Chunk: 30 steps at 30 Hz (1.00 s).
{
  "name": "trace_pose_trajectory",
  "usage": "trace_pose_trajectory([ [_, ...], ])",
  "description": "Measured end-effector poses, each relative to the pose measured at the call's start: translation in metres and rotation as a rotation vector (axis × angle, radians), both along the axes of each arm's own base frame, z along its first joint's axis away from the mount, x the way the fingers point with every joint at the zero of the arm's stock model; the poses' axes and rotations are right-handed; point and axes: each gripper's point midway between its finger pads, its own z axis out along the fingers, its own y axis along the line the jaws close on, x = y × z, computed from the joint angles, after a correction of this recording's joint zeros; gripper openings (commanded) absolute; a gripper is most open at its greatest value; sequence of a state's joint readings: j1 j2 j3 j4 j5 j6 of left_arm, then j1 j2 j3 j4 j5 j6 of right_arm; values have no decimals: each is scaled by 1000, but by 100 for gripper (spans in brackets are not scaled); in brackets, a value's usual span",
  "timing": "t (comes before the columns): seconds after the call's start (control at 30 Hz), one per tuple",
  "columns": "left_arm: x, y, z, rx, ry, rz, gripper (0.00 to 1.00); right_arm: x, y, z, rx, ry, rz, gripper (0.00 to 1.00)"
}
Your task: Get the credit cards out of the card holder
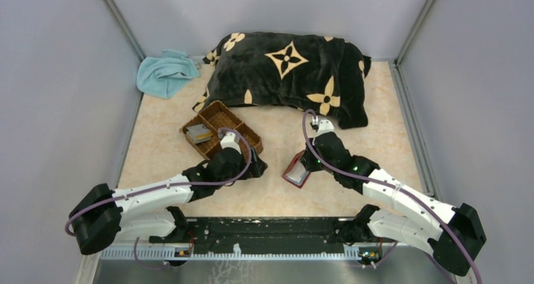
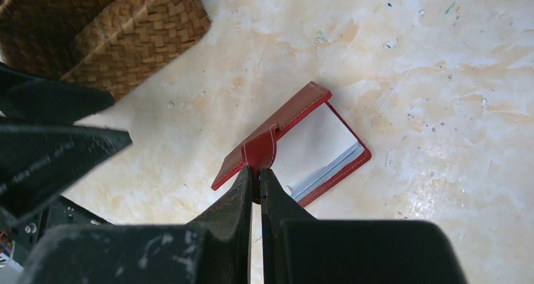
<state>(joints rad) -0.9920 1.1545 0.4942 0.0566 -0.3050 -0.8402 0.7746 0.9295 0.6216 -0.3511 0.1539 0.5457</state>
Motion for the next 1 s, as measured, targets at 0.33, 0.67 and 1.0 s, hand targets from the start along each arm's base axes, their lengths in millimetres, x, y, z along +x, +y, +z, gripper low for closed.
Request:
trace_pose_trajectory([
  [0.33, 10, 37, 8, 29, -31, 20, 99, 6, 7, -11, -45, 10, 41, 67],
  [0.67, -27, -7, 14, -18, -28, -178, 99, 51, 2, 25, -63, -103, -1, 63],
  [1.0, -77, -67, -13, 47, 3, -374, 74, 46, -35, -31, -21, 62, -131, 19],
])
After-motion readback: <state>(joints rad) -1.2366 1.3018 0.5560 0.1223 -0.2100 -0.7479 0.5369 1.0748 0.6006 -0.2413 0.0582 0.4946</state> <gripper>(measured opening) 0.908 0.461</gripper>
